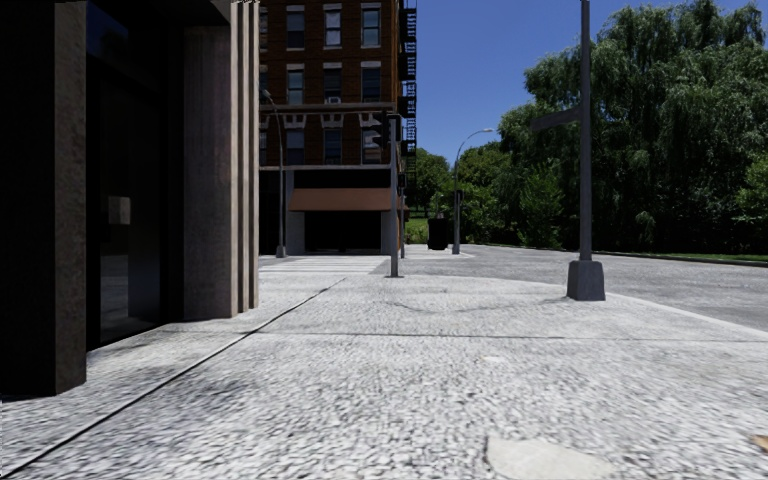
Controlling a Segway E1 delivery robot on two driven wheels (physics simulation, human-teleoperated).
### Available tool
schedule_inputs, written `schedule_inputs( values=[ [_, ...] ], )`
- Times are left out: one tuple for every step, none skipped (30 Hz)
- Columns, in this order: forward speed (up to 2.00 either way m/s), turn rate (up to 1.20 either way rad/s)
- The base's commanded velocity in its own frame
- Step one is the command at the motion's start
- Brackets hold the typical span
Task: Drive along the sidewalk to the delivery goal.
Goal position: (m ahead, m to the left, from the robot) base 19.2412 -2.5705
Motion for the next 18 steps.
schedule_inputs(
  values=[
    [2.00,0.00],
    [2.00,0.00],
    [2.00,0.00],
    [2.00,0.00],
    [2.00,0.00],
    [2.00,0.00],
    [2.00,0.00],
    [2.00,0.00],
    [2.00,0.00],
    [2.00,0.00],
    [2.00,0.00],
    [2.00,0.00],
    [2.00,0.00],
    [2.00,0.00],
    [2.00,0.00],
    [2.00,0.00],
    [2.00,0.00],
    [2.00,0.00]
  ],
)
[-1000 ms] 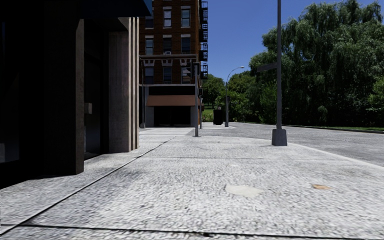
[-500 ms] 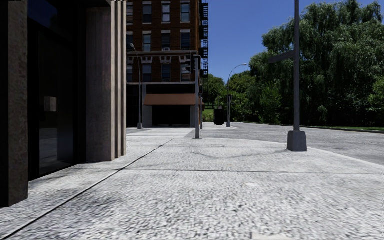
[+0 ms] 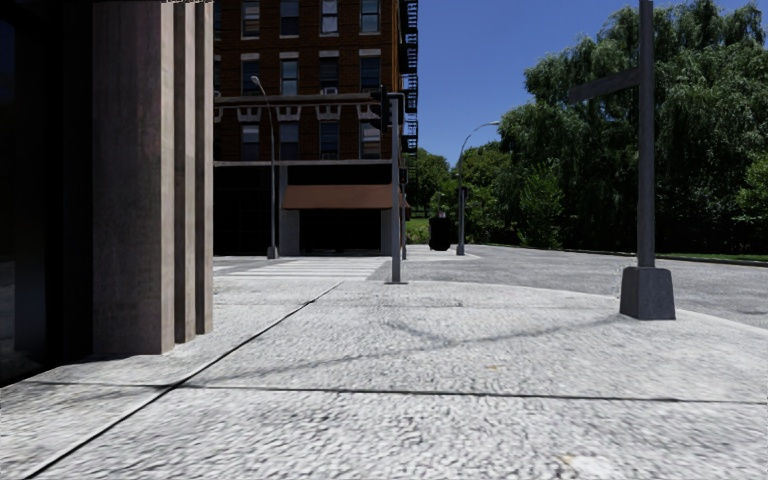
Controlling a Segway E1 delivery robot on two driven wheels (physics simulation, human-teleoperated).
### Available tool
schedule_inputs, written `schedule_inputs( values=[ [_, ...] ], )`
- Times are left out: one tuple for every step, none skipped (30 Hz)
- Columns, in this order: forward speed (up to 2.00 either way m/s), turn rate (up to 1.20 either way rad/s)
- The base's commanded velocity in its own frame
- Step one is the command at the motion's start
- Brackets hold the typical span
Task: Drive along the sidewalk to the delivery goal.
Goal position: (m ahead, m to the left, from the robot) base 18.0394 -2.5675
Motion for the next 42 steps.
schedule_inputs(
  values=[
    [2.00,0.00],
    [2.00,0.06],
    [2.00,0.14],
    [2.00,0.14],
    [2.00,0.18],
    [2.00,0.23],
    [2.00,0.28],
    [2.00,0.32],
    [2.00,0.32],
    [2.00,0.33],
    [2.00,0.33],
    [2.00,0.33],
    [2.00,0.33],
    [2.00,0.33],
    [2.00,0.33],
    [2.00,0.34],
    [2.00,0.36],
    [2.00,0.36],
    [2.00,0.41],
    [2.00,0.43],
    [2.00,0.43],
    [2.00,0.43],
    [2.00,0.43],
    [2.00,0.43],
    [2.00,0.43],
    [2.00,0.42],
    [2.00,0.31],
    [2.00,0.31],
    [2.00,0.26],
    [2.00,0.19],
    [2.00,0.06],
    [2.00,0.06],
    [2.00,0.00],
    [2.00,0.00],
    [2.00,0.00],
    [2.00,0.00],
    [2.00,0.00],
    [2.00,0.00],
    [2.00,0.00],
    [2.00,0.00],
    [2.00,0.00],
    [2.00,0.00]
  ],
)
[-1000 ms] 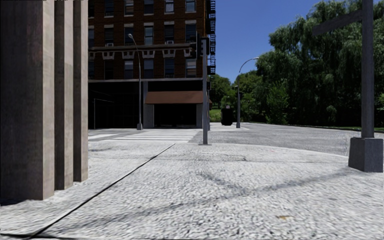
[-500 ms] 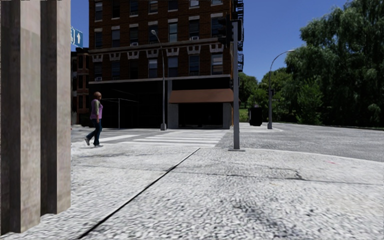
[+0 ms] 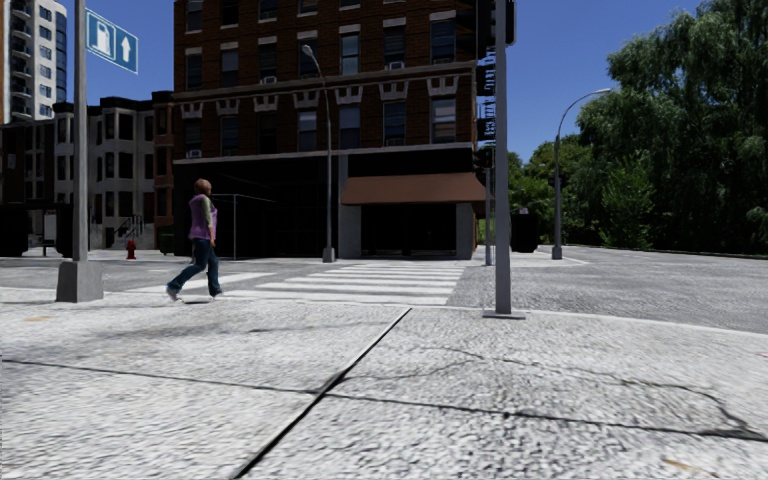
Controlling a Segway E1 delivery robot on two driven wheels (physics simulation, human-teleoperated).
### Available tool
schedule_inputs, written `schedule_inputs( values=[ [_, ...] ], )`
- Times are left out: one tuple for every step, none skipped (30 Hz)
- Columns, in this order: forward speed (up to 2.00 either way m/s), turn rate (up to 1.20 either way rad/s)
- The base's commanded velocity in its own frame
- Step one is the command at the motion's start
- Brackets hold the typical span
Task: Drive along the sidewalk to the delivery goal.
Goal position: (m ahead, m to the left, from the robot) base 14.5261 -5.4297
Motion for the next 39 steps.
schedule_inputs(
  values=[
    [2.00,0.00],
    [2.00,0.00],
    [2.00,0.00],
    [2.00,0.00],
    [2.00,0.00],
    [2.00,0.00],
    [2.00,0.00],
    [2.00,0.00],
    [2.00,0.00],
    [2.00,0.00],
    [2.00,0.00],
    [2.00,0.00],
    [2.00,0.00],
    [2.00,0.00],
    [2.00,0.00],
    [2.00,0.00],
    [2.00,0.00],
    [2.00,0.00],
    [2.00,0.00],
    [2.00,0.00],
    [2.00,0.00],
    [2.00,0.00],
    [2.00,0.00],
    [2.00,0.00],
    [2.00,0.00],
    [2.00,0.00],
    [2.00,0.00],
    [2.00,0.00],
    [2.00,0.00],
    [2.00,0.00],
    [2.00,0.00],
    [2.00,0.00],
    [2.00,0.00],
    [2.00,0.00],
    [2.00,0.00],
    [2.00,0.00],
    [2.00,0.00],
    [2.00,0.00],
    [2.00,0.00]
  ],
)
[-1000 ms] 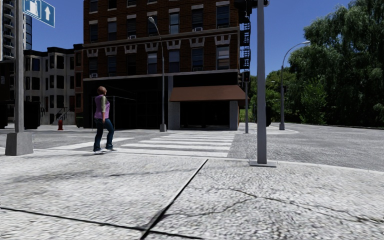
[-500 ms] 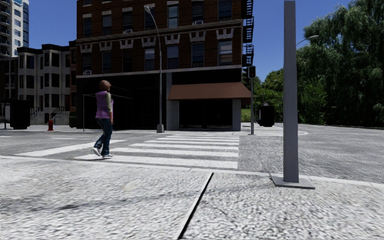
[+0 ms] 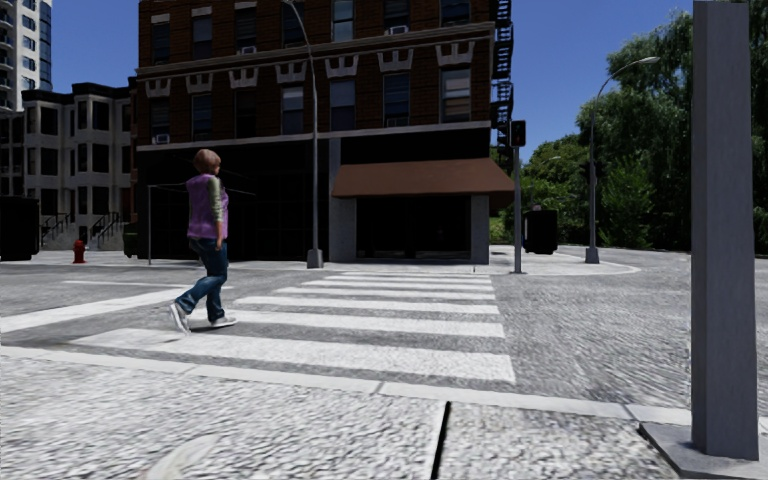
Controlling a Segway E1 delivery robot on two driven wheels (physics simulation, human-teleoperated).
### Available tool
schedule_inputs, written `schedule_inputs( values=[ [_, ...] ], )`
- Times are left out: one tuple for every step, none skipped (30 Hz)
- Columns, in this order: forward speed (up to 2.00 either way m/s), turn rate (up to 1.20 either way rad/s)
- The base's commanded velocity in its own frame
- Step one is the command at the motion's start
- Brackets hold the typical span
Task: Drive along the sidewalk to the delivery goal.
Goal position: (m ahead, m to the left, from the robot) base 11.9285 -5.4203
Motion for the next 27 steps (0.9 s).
schedule_inputs(
  values=[
    [2.00,-0.02],
    [2.00,-0.02],
    [2.00,-0.09],
    [2.00,-0.13],
    [2.00,-0.16],
    [2.00,-0.16],
    [1.97,-0.17],
    [1.93,-0.19],
    [1.91,-0.23],
    [1.88,-0.34],
    [1.88,-0.34],
    [1.81,-0.39],
    [1.69,-0.40],
    [1.62,-0.41],
    [1.62,-0.41],
    [1.59,-0.41],
    [1.56,-0.41],
    [1.51,-0.41],
    [1.51,-0.41],
    [1.44,-0.41],
    [1.40,-0.41],
    [1.39,-0.41],
    [1.38,-0.41],
    [1.38,-0.41],
    [1.38,-0.30],
    [1.38,-0.13],
    [1.38,-0.06]
  ],
)
